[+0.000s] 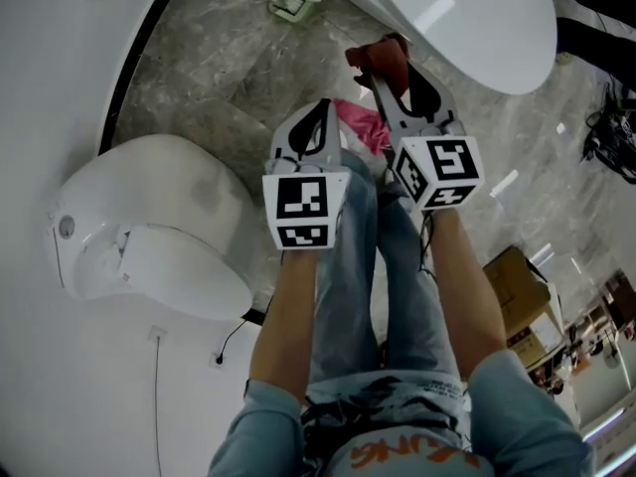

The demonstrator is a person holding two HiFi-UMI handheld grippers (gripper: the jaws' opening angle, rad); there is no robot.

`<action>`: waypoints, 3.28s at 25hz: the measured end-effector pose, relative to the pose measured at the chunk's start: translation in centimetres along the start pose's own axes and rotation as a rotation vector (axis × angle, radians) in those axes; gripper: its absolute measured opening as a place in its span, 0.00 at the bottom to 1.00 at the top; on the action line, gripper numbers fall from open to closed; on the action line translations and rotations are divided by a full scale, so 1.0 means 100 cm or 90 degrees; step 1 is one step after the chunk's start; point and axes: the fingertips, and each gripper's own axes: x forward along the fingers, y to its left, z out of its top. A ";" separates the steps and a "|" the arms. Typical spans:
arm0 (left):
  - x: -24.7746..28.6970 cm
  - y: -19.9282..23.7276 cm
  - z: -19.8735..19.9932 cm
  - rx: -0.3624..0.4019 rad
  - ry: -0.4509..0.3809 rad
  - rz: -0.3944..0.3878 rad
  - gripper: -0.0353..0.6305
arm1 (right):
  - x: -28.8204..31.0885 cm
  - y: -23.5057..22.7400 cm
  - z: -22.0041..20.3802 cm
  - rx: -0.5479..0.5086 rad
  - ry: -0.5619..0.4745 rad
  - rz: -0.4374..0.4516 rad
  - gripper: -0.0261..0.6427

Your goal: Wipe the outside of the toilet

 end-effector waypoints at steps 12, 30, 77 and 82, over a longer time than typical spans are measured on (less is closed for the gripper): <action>0.034 0.049 0.005 -0.007 0.008 -0.003 0.05 | 0.080 -0.019 -0.005 -0.009 0.014 -0.051 0.27; 0.060 0.012 -0.010 0.014 0.030 -0.009 0.05 | 0.070 -0.062 -0.028 0.098 -0.002 -0.115 0.26; 0.037 -0.127 -0.071 -0.033 0.031 0.032 0.05 | -0.087 -0.125 -0.122 0.045 0.095 -0.039 0.26; 0.029 -0.080 -0.071 -0.049 0.026 0.041 0.05 | -0.053 -0.083 -0.124 0.034 0.109 -0.019 0.26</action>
